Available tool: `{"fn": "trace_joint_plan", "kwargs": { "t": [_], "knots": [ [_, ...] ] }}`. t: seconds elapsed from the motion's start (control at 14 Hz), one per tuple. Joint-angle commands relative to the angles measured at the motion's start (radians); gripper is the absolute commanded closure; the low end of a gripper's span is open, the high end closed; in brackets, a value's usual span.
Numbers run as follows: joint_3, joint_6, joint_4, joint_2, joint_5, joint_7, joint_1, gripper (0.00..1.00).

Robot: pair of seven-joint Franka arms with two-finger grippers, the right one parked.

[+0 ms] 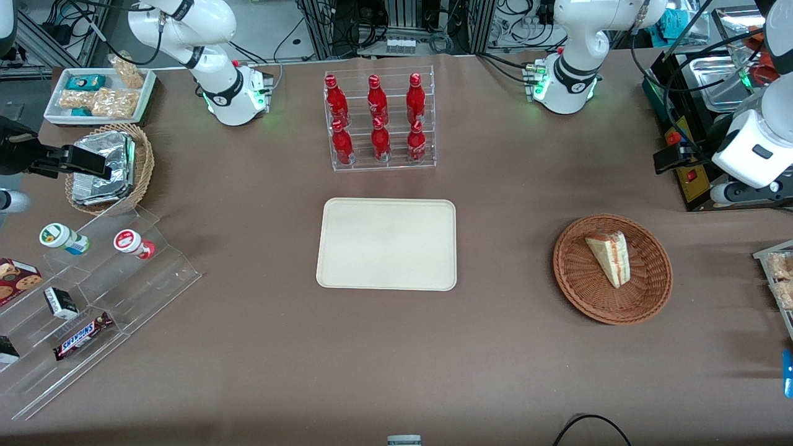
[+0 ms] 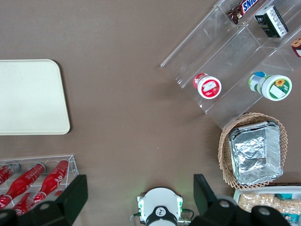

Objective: Place sandwich from basket to tray
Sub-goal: 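Move the left gripper down over the sandwich in the wicker basket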

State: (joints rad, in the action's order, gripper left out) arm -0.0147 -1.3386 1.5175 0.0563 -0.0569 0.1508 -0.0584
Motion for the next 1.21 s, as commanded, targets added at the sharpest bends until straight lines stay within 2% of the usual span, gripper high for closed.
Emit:
{"fn": "trace_joint_plan", "kwargs": {
  "t": [0.0,0.14,0.21,0.29,0.64,0.79,1.14],
  "knots": [
    [-0.001,0.051,-0.002,0.028,-0.005,0.062,0.003,0.00],
    [0.001,0.076,0.004,0.051,0.002,0.093,0.003,0.00],
    [0.001,0.035,0.042,0.053,0.043,0.096,0.024,0.00],
    [0.001,-0.044,0.094,0.048,0.061,0.093,0.041,0.00],
    [0.009,-0.549,0.494,0.030,0.048,0.087,0.077,0.00],
    [0.009,-0.706,0.604,0.031,0.048,0.087,0.077,0.00],
    [0.009,-0.818,0.635,0.083,0.054,0.101,0.077,0.00]
  ]
}}
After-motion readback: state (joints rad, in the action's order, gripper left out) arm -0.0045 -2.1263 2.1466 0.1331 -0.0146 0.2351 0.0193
